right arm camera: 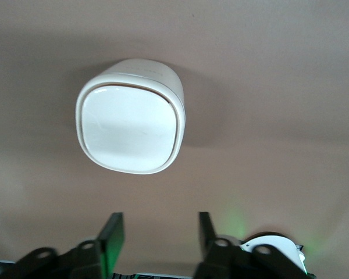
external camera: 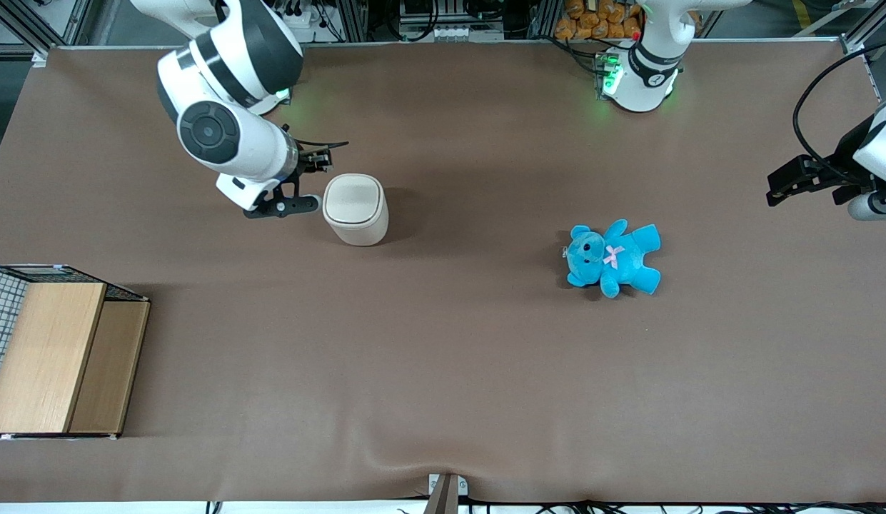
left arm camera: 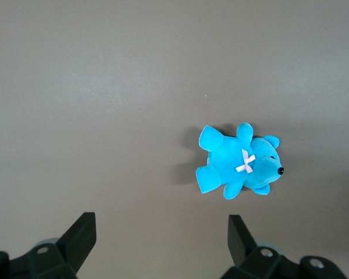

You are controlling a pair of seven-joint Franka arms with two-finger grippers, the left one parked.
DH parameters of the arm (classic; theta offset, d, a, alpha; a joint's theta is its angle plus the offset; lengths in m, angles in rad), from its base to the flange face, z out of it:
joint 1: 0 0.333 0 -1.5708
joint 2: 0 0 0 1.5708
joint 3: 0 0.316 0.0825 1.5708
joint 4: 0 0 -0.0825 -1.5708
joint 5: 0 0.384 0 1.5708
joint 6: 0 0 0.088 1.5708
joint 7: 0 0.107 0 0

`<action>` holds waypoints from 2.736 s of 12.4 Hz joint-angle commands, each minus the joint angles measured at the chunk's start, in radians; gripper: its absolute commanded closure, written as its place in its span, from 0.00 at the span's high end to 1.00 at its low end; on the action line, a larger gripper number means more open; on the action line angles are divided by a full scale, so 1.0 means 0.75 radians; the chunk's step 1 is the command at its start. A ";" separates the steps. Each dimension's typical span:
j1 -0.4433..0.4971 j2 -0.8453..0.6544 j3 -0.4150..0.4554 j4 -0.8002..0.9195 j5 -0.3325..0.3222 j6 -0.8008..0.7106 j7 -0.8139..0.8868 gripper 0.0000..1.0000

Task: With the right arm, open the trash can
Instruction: 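Move the right gripper toward the white trash can's lid, then lower the right gripper onto the lid edge and grip it, then lift the lid upward with the right gripper, flipping it open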

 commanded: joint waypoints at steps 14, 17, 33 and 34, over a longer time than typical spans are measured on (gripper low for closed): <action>0.058 0.214 0.005 -0.210 0.046 0.395 0.019 0.00; 0.064 0.250 0.003 -0.229 0.046 0.450 0.019 0.00; 0.004 0.024 -0.312 0.289 0.030 -0.084 0.009 1.00; 0.006 -0.003 -0.371 0.301 0.014 -0.084 -0.060 1.00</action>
